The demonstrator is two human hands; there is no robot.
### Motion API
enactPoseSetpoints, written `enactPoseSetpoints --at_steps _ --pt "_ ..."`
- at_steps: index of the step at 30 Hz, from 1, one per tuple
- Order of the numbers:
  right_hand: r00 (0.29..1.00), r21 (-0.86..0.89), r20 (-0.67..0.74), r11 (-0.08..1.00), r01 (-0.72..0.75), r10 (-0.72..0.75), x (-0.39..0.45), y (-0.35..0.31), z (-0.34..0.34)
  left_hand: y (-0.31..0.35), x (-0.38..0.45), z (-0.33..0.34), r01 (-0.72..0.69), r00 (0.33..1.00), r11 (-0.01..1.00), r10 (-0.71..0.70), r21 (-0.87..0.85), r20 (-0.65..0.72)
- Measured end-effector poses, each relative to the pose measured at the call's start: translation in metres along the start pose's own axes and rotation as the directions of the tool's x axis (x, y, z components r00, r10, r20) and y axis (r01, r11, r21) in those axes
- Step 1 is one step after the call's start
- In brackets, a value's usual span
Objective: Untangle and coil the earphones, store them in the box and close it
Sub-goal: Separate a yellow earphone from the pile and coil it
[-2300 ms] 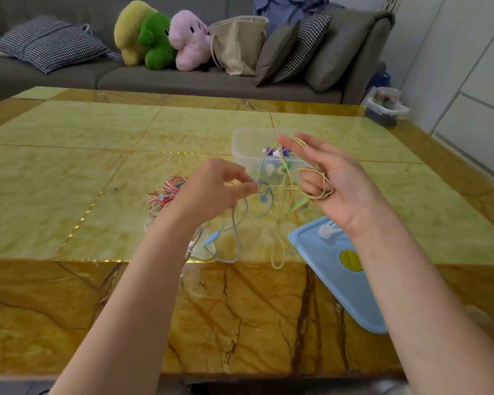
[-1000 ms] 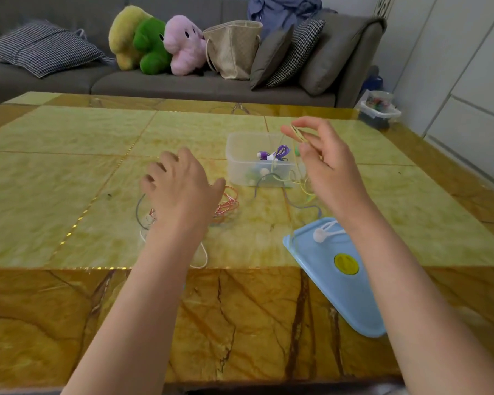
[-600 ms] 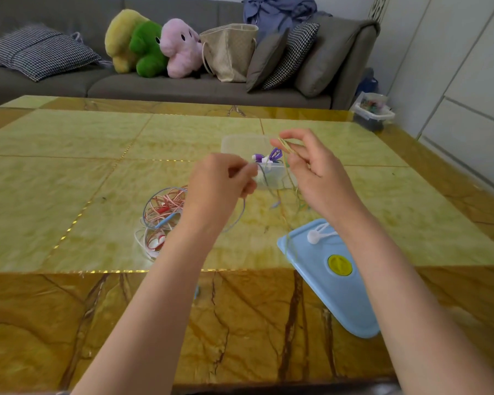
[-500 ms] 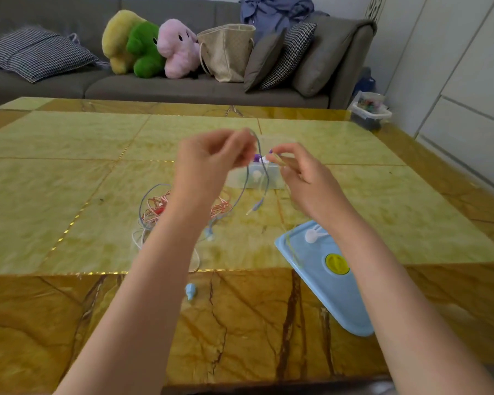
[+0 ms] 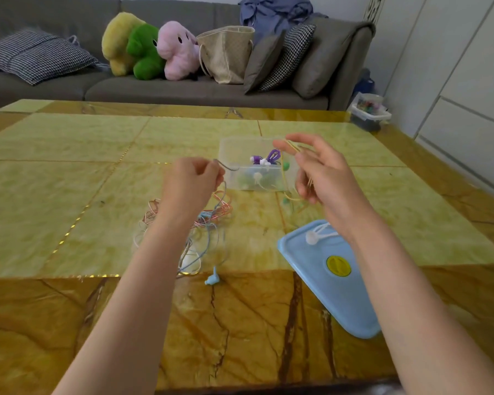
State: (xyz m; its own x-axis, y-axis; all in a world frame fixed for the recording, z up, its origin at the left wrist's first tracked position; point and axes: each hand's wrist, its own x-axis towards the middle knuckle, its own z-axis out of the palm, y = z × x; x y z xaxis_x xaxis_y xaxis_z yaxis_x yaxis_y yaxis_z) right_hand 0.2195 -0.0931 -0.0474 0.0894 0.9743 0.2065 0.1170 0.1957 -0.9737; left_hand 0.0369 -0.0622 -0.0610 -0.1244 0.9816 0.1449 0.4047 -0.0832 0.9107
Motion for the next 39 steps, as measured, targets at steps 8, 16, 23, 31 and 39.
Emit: enactPoseSetpoints --at_steps 8,16,23,31,39 --pt "0.996 0.260 0.092 0.965 -0.014 -0.010 -0.002 -0.012 -0.008 0.015 -0.015 0.003 -0.113 0.970 0.864 0.204 0.490 -0.136" --pt "0.995 0.158 0.101 0.987 0.001 -0.017 -0.007 -0.009 -0.005 0.005 -0.030 0.011 -0.230 0.932 0.930 0.126 0.288 0.339" --pt "0.979 0.255 0.205 0.965 -0.061 0.008 -0.012 -0.016 -0.003 0.025 -0.036 0.020 0.133 0.933 0.886 0.040 -0.443 0.358" --pt "0.995 0.099 -0.074 0.993 -0.062 0.070 -0.008 -0.009 -0.020 0.026 -0.025 0.015 0.337 0.935 0.703 -0.175 -0.626 0.307" --pt "0.989 -0.120 0.027 0.983 -0.139 0.143 -0.010 -0.016 -0.034 0.031 -0.029 0.025 0.107 0.991 0.895 -0.060 -0.433 0.121"
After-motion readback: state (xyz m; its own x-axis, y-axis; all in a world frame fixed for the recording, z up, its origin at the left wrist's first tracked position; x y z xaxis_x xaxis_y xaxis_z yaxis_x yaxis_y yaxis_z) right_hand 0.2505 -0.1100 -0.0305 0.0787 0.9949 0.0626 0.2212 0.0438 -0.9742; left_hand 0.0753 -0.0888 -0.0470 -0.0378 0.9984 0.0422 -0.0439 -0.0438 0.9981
